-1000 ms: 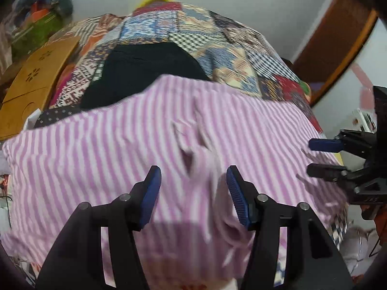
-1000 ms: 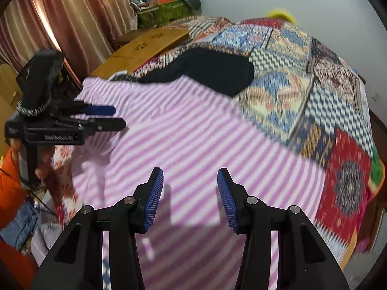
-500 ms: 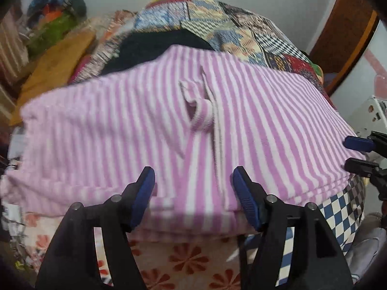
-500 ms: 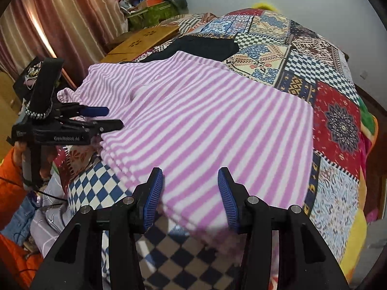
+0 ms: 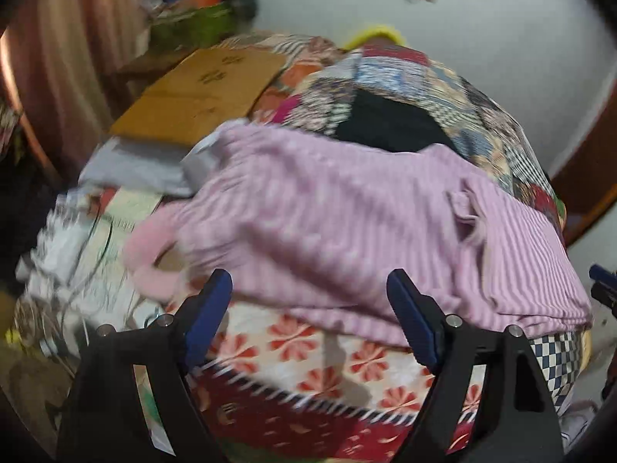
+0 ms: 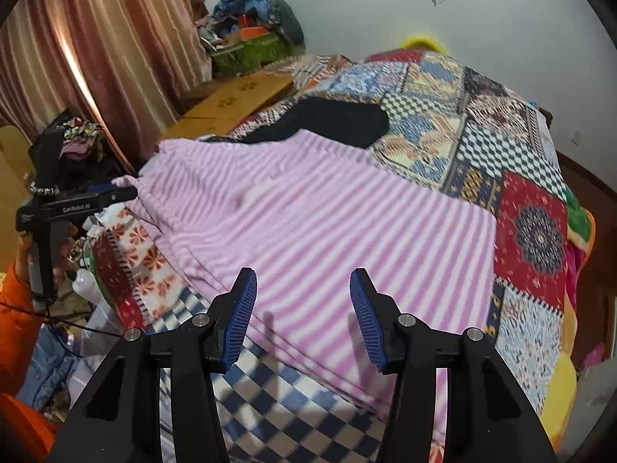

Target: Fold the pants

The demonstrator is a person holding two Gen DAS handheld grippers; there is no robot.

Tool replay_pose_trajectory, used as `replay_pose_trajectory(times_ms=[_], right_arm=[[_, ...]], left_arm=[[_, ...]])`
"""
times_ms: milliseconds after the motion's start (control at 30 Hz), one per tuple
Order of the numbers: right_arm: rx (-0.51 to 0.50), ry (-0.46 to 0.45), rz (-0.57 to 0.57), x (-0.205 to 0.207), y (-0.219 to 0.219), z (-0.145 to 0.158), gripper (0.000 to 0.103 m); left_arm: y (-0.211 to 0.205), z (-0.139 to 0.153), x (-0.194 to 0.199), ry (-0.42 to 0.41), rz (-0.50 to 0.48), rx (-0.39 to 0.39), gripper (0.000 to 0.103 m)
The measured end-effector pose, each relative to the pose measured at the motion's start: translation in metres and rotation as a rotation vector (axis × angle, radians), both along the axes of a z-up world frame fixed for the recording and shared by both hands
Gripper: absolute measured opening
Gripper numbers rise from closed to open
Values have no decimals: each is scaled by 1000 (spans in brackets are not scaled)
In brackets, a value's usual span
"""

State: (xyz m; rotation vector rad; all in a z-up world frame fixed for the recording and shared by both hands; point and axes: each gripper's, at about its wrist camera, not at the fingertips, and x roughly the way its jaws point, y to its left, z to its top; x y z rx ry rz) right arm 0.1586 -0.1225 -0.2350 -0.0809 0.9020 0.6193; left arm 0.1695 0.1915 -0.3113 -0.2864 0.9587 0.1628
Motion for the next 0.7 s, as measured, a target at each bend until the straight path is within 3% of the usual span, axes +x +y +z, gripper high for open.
replay_pose_trajectory(times_ms=[233,400,700], right_arm=[[7,8,48,3,26,-5,50],[0,25,74,3,39,-11,50],[-5,48,68,10,41,-15,50]], left_arm=[[39,-37,-15,57,61,-219,83],[40,-52,-1,31,45,-338,83],[59,-64,30,-3,98,-438,84]])
